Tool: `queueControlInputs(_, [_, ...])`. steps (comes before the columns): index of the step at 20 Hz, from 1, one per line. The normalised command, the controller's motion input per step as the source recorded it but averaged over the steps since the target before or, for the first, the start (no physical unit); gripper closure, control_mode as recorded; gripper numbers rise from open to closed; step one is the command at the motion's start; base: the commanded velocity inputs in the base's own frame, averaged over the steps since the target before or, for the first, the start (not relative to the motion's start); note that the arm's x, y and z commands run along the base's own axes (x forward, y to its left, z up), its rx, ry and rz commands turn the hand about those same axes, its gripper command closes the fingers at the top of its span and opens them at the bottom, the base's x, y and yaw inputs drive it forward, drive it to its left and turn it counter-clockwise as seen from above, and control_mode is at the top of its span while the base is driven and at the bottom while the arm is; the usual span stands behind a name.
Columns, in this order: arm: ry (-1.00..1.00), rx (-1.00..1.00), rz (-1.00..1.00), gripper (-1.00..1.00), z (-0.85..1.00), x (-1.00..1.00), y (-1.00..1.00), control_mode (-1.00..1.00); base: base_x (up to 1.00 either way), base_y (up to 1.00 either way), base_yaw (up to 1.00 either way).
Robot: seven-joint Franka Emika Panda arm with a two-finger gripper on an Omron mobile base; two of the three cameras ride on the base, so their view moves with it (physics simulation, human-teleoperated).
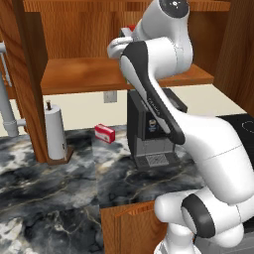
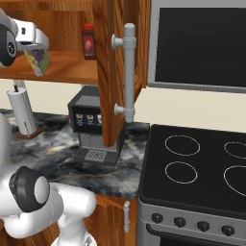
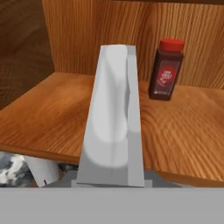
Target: Pick the cereal and honey bottle from the counter and place them in the cabinets closest to them.
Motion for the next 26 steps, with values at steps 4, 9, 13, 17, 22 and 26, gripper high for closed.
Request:
queueControlInputs(4, [0.05,0.00,0.00,1.00,0.00,0.38,0.02,-1.00,0.00,0.00,0.00])
queueControlInputs(9, [0.04,0.00,0.00,1.00,0.00,0.34,0.02,-1.00,0.00,0.00,0.00])
queueControlInputs(13, [0.01,0.00,0.00,1.00,0.00,0.30,0.02,-1.00,0.00,0.00,0.00])
queueControlInputs(17, [0.01,0.00,0.00,1.00,-0.07,0.22,0.00,-1.00,0.00,0.00,0.00])
queueControlInputs(22, [0.02,-0.02,0.00,1.00,-0.16,0.15,0.00,-1.00,0.00,0.00,0.00])
queueControlInputs(26, [0.00,-0.02,0.00,1.00,-0.16,0.13,0.00,-1.00,0.00,0.00,0.00])
